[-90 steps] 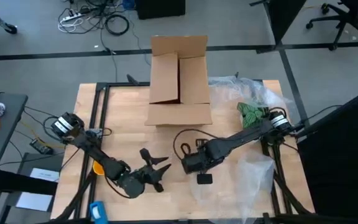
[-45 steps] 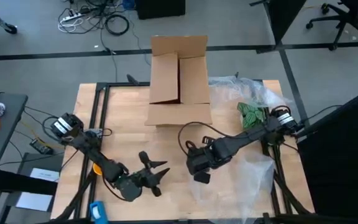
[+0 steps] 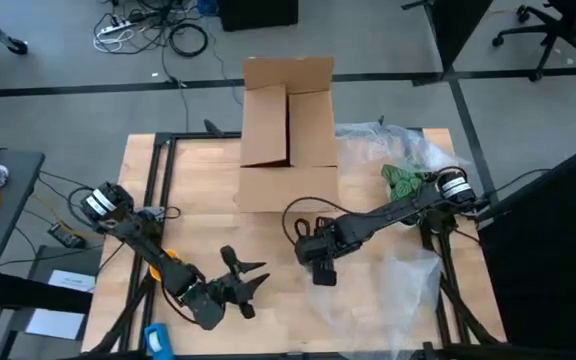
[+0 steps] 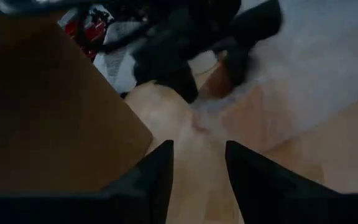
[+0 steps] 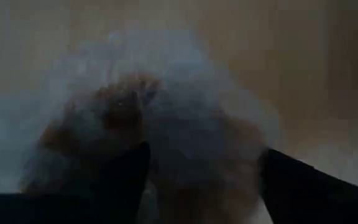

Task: Wrap mug
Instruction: Wrap the orange cup with the bubble wrap

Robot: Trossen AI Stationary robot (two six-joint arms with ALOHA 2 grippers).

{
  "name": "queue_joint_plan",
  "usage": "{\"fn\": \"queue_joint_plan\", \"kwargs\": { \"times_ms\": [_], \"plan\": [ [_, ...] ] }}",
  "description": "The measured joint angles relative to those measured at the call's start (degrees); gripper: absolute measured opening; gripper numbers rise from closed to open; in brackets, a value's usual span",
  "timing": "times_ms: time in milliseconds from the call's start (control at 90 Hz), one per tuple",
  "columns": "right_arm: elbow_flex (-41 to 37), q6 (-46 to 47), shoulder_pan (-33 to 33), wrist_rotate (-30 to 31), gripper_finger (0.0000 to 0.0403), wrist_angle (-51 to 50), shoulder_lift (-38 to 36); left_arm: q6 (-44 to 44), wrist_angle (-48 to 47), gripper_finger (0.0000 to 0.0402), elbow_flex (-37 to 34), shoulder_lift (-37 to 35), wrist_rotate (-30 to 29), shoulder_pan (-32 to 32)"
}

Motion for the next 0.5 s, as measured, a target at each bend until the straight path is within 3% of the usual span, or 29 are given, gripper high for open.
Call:
{"fn": "queue_joint_plan", "kwargs": {
  "times_ms": [211, 500],
  "plan": [
    [-2.9, -0.3, 0.0, -2.3, 0.0243, 2.8, 0.0, -0.7, -1.0, 0.0131, 0.0, 0.0, 0.0, 0.7],
    [-2.2, -1.7, 1.2, 0.5, 0.0180, 1.7, 0.0, -0.3, -1.1, 0.0131, 0.0, 0.0, -0.7, 1.8]
  ]
}}
